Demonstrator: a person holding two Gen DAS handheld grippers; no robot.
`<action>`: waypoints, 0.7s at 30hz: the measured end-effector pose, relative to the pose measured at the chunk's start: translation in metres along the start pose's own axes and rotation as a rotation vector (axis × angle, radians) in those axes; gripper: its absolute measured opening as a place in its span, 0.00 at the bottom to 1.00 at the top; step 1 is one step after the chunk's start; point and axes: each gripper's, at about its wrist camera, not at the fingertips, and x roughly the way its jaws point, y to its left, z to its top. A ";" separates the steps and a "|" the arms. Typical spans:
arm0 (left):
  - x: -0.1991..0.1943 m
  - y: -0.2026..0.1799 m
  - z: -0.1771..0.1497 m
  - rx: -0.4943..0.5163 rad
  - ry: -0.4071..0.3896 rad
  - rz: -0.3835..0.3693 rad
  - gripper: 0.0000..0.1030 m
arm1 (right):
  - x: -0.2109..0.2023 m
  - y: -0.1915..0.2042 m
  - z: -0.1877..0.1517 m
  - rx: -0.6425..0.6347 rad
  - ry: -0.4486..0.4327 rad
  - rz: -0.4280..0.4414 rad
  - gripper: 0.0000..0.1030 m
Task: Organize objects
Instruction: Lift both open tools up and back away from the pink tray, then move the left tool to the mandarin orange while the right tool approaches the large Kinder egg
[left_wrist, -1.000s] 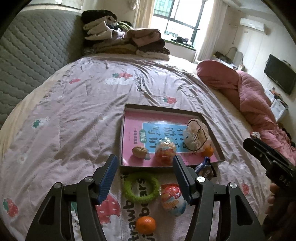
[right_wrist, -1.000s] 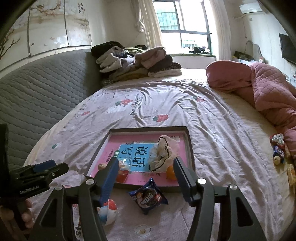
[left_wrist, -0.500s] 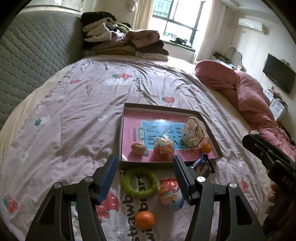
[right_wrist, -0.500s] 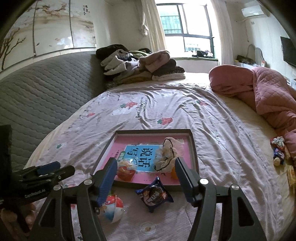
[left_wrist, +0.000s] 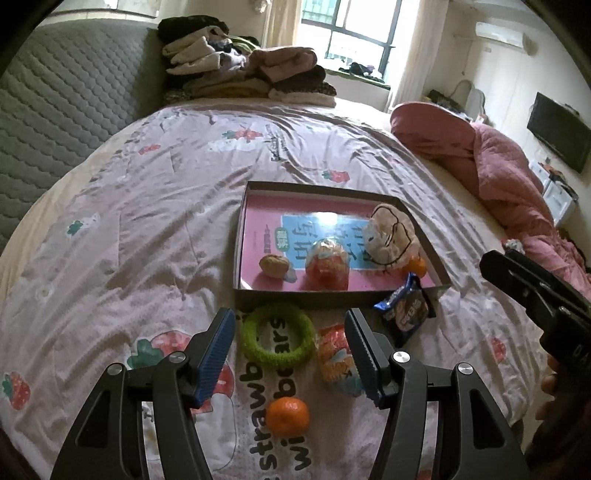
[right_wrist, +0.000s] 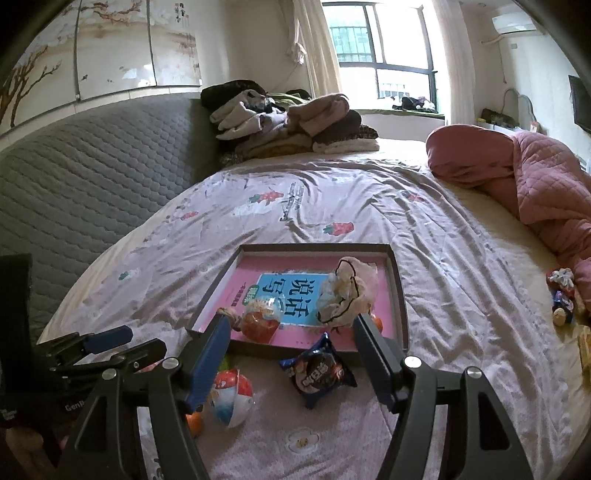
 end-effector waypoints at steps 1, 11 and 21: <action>0.001 -0.002 -0.002 0.004 0.005 -0.001 0.61 | 0.000 0.000 -0.001 -0.001 0.004 0.000 0.66; 0.003 -0.006 -0.012 0.014 0.008 0.013 0.61 | -0.003 -0.001 -0.006 -0.009 -0.002 0.010 0.66; 0.001 0.000 -0.042 0.015 0.007 -0.019 0.61 | 0.003 0.009 -0.020 -0.037 0.034 0.031 0.67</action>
